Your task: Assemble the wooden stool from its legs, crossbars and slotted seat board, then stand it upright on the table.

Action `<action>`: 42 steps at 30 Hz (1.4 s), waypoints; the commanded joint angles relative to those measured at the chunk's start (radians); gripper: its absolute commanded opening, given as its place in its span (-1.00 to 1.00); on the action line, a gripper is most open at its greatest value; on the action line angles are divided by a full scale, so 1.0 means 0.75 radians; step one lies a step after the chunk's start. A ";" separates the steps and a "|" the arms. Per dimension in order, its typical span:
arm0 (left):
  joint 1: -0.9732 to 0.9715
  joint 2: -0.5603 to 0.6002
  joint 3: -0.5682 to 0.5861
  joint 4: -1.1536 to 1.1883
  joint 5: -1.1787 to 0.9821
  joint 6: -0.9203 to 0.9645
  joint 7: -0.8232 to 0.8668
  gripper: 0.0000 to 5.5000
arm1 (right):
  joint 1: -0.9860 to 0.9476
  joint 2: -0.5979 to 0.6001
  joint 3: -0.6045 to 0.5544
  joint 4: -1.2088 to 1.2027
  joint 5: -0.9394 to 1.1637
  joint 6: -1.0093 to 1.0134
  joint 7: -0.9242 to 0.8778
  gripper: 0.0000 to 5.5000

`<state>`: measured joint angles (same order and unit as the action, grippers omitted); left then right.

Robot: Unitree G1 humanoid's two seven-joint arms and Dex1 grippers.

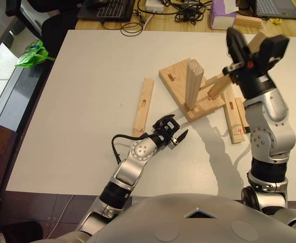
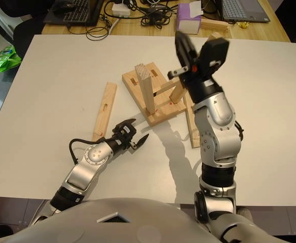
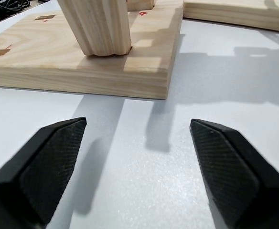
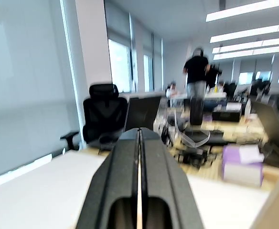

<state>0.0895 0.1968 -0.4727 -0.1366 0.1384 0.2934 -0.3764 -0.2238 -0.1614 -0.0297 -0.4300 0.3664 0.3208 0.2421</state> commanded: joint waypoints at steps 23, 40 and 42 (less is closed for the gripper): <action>-0.013 0.021 0.007 -0.019 0.021 0.012 -0.026 0.46 | 0.061 -0.053 0.043 0.083 -0.062 0.249 -0.040 -0.99; -0.035 0.006 0.010 0.007 0.023 0.001 -0.012 0.46 | -0.072 0.002 -0.117 0.059 -0.003 0.047 -0.033 -0.99; -0.042 0.010 0.016 0.012 0.021 -0.003 -0.012 0.46 | -0.158 -0.024 -0.179 0.036 0.026 0.028 -0.044 -0.99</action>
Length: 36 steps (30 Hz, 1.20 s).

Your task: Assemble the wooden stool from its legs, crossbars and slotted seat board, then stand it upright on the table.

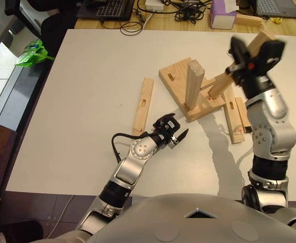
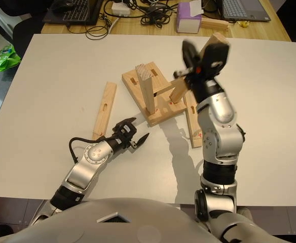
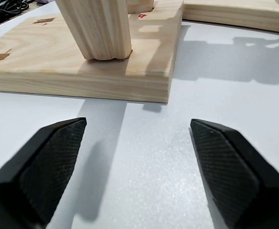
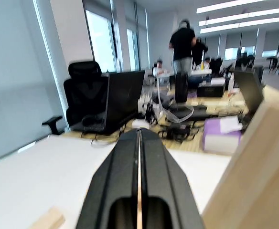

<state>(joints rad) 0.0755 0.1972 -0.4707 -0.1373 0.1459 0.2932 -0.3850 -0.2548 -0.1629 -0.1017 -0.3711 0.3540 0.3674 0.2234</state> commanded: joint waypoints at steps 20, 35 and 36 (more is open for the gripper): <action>-0.024 -0.017 -0.003 0.036 0.017 -0.020 0.023 0.46 | -0.368 -0.382 0.061 0.608 -0.001 0.450 0.179 -0.99; -0.037 -0.003 0.004 0.048 0.015 -0.030 0.021 0.46 | -0.785 -0.331 -0.242 0.306 0.209 0.206 0.127 -0.99; -0.038 -0.003 0.004 0.047 0.016 -0.029 0.020 0.46 | -0.818 -0.345 -0.264 0.282 0.248 0.213 0.139 -0.99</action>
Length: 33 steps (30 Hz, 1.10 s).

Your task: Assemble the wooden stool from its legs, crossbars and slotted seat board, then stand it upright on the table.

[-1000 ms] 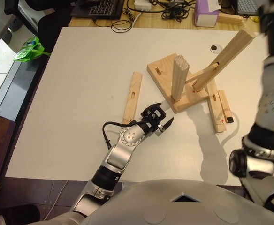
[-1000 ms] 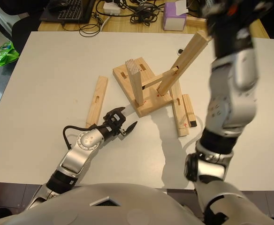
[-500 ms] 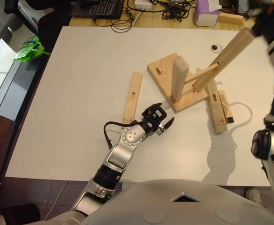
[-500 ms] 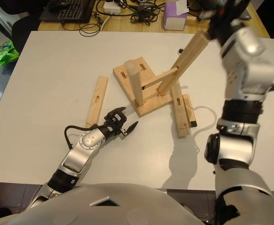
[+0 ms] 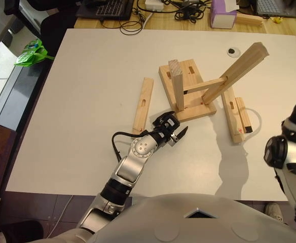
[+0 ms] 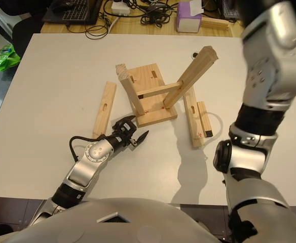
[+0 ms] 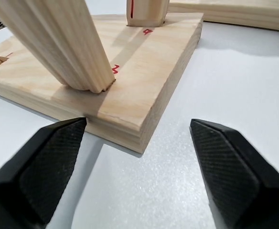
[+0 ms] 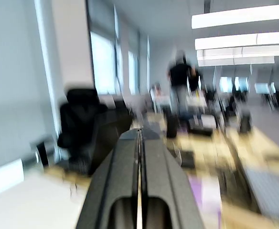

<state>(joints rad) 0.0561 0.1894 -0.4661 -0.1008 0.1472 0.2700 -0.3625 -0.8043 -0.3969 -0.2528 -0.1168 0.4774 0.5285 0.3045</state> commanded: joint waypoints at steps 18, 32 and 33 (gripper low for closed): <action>0.012 0.014 -0.011 -0.051 0.016 0.032 -0.020 0.46 | 0.471 -0.045 0.122 -0.029 0.116 0.144 0.129 -0.99; -0.012 -0.005 -0.017 0.047 0.026 0.029 -0.001 0.46 | 0.509 -0.350 -0.114 -0.546 0.910 0.517 0.389 -0.99; -0.027 -0.016 -0.023 0.079 0.027 0.027 0.001 0.46 | 0.631 -0.442 -0.096 -0.552 0.913 0.572 0.512 -0.99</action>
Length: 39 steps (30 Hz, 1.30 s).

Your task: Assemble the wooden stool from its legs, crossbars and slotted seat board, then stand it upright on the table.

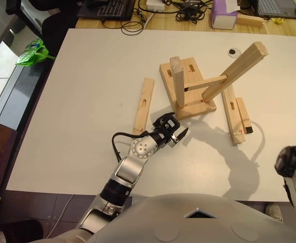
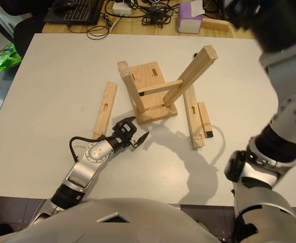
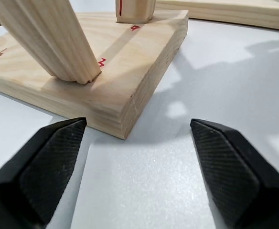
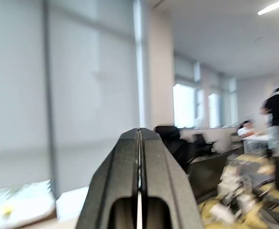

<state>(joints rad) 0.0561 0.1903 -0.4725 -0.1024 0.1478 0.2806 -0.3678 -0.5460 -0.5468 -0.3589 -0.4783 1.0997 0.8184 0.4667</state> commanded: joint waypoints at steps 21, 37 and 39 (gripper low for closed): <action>-0.938 -0.618 -0.080 1.168 0.073 -0.411 0.128 0.46 | 0.987 -0.534 0.545 0.083 -0.782 -0.327 0.806 -0.99; -0.084 0.067 0.191 -0.268 0.056 0.228 -0.106 0.46 | 0.507 0.483 0.742 0.554 -1.226 -0.571 -0.251 -0.99; -0.089 0.045 0.184 -0.265 0.052 0.224 -0.086 0.46 | 0.428 0.573 0.716 0.690 -1.306 -0.617 -0.405 -0.99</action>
<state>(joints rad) 0.0015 0.2341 -0.3335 -0.3013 0.1937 0.4429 -0.4445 -0.1745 -0.1596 0.1942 -0.0274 0.1621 0.3830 0.2432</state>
